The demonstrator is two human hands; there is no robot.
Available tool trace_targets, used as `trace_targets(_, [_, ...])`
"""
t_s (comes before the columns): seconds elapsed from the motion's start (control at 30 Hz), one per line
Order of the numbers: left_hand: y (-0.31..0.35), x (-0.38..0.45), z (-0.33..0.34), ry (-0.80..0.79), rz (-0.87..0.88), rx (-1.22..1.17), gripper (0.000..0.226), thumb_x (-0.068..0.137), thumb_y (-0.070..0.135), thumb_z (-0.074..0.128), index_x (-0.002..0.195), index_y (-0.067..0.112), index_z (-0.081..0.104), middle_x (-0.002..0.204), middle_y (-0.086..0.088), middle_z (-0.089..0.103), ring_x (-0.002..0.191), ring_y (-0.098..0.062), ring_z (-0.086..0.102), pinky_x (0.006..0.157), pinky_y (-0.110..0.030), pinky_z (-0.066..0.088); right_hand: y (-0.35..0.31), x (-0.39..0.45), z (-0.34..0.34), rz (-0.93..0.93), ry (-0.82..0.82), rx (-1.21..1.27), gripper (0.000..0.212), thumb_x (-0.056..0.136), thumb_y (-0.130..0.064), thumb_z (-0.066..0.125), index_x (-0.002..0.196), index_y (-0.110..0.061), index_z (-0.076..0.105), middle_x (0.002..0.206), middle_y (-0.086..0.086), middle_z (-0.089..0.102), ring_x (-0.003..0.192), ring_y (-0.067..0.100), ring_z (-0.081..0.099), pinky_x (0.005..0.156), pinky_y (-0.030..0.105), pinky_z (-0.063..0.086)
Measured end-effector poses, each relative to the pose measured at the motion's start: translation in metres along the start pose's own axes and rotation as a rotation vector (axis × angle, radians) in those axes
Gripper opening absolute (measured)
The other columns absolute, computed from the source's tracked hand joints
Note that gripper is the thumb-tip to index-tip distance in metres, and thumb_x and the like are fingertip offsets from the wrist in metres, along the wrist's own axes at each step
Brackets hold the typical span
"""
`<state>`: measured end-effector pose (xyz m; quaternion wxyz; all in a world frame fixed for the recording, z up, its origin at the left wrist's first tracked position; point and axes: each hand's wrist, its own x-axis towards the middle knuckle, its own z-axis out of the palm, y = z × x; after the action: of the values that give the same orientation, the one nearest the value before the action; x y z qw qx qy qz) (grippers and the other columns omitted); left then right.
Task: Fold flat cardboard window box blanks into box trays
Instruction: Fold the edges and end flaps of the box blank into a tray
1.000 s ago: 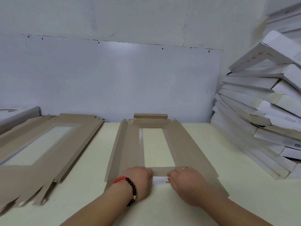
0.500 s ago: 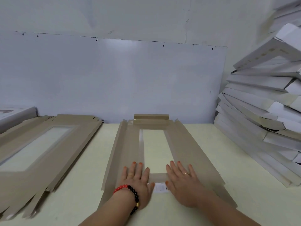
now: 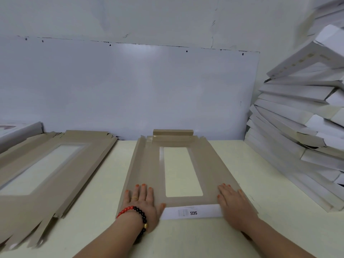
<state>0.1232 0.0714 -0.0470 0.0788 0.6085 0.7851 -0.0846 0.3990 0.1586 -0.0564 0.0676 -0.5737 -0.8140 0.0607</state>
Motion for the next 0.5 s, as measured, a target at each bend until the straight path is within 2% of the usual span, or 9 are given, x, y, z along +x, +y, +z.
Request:
trace_targets(0.07, [-0.002, -0.004, -0.006, 0.037, 0.027, -0.082, 0.075, 0.095, 0.062, 0.006, 0.155, 0.017, 0.003, 0.162, -0.002, -0.008, 0.148, -0.023, -0.012, 0.118, -0.047, -0.009, -0.001, -0.006, -0.016, 0.062, 0.029, 0.215, 0.046, 0.105, -0.032, 0.022, 0.136, -0.011, 0.049, 0.146, 0.006, 0.044, 0.139, 0.024, 0.034, 0.114, 0.037, 0.021])
trace_targets(0.1, [-0.003, -0.008, -0.01, 0.063, 0.066, -0.132, 0.071, 0.096, 0.061, 0.009, 0.152, 0.02, 0.019, 0.162, -0.001, 0.006, 0.149, -0.022, -0.002, 0.119, -0.046, -0.004, 0.0, -0.011, -0.021, 0.064, 0.053, 0.301, 0.041, 0.105, -0.032, 0.027, 0.115, -0.011, 0.061, 0.127, 0.007, 0.058, 0.126, 0.028, 0.047, 0.108, 0.039, 0.028])
trace_targets(0.17, [-0.008, -0.017, -0.016, 0.125, 0.205, -0.22, 0.055, 0.098, 0.058, 0.015, 0.125, 0.028, 0.052, 0.141, 0.003, 0.045, 0.137, -0.016, 0.031, 0.117, -0.045, 0.012, -0.001, -0.022, -0.029, 0.03, 0.094, 0.35, 0.036, 0.103, -0.03, 0.036, 0.076, -0.016, 0.054, 0.085, 0.0, 0.063, 0.095, 0.025, 0.058, 0.1, 0.034, 0.031])
trace_targets(0.2, [-0.009, -0.025, -0.018, 0.153, 0.279, -0.246, 0.048, 0.099, 0.056, 0.018, 0.107, 0.029, 0.057, 0.122, 0.006, 0.057, 0.121, -0.011, 0.044, 0.113, -0.042, 0.019, -0.002, -0.028, -0.031, 0.014, 0.09, 0.36, 0.037, 0.103, -0.03, 0.038, 0.072, -0.015, 0.053, 0.08, 0.0, 0.064, 0.09, 0.022, 0.06, 0.098, 0.025, 0.026])
trace_targets(0.27, [-0.01, -0.041, -0.02, 0.198, 0.376, -0.256, 0.042, 0.1, 0.052, 0.024, 0.09, 0.026, 0.056, 0.098, 0.012, 0.061, 0.098, -0.007, 0.052, 0.104, -0.035, 0.025, -0.002, -0.038, -0.032, -0.02, 0.081, 0.375, 0.035, 0.101, -0.029, 0.042, 0.079, -0.008, 0.06, 0.099, 0.008, 0.07, 0.099, 0.021, 0.061, 0.088, 0.011, 0.019])
trace_targets(0.33, [-0.007, -0.054, -0.016, 0.246, 0.443, -0.255, 0.029, 0.098, 0.046, 0.032, 0.083, 0.028, 0.049, 0.088, 0.014, 0.056, 0.092, -0.007, 0.053, 0.097, -0.028, 0.03, -0.001, -0.046, -0.032, -0.052, 0.056, 0.376, 0.031, 0.098, -0.026, 0.048, 0.072, -0.009, 0.054, 0.099, 0.006, 0.07, 0.093, 0.017, 0.062, 0.095, 0.014, 0.022])
trace_targets(0.37, [-0.005, -0.058, -0.012, 0.282, 0.467, -0.282, 0.02, 0.096, 0.042, 0.037, 0.083, 0.03, 0.047, 0.088, 0.016, 0.054, 0.095, -0.008, 0.054, 0.095, -0.024, 0.031, -0.002, -0.051, -0.032, -0.083, 0.032, 0.345, 0.029, 0.096, -0.025, 0.051, 0.069, -0.013, 0.05, 0.093, 0.002, 0.069, 0.087, 0.012, 0.061, 0.104, 0.019, 0.02])
trace_targets(0.43, [0.001, -0.067, -0.009, 0.331, 0.444, -0.331, 0.005, 0.092, 0.034, 0.044, 0.091, 0.032, 0.048, 0.093, 0.017, 0.051, 0.103, -0.01, 0.053, 0.088, -0.021, 0.034, -0.005, -0.059, -0.03, -0.115, 0.015, 0.3, 0.019, 0.092, -0.027, 0.058, 0.074, -0.024, 0.051, 0.097, -0.008, 0.067, 0.088, -0.004, 0.054, 0.109, 0.023, 0.016])
trace_targets(0.5, [0.009, -0.073, -0.008, 0.38, 0.397, -0.307, 0.021, 0.089, 0.021, 0.044, 0.108, 0.028, 0.047, 0.108, 0.011, 0.051, 0.108, -0.014, 0.051, 0.086, -0.023, 0.036, -0.011, -0.067, -0.032, -0.137, 0.069, 0.272, 0.019, 0.087, -0.027, 0.062, 0.083, -0.036, 0.046, 0.097, -0.02, 0.061, 0.089, -0.006, 0.049, 0.104, 0.023, 0.028])
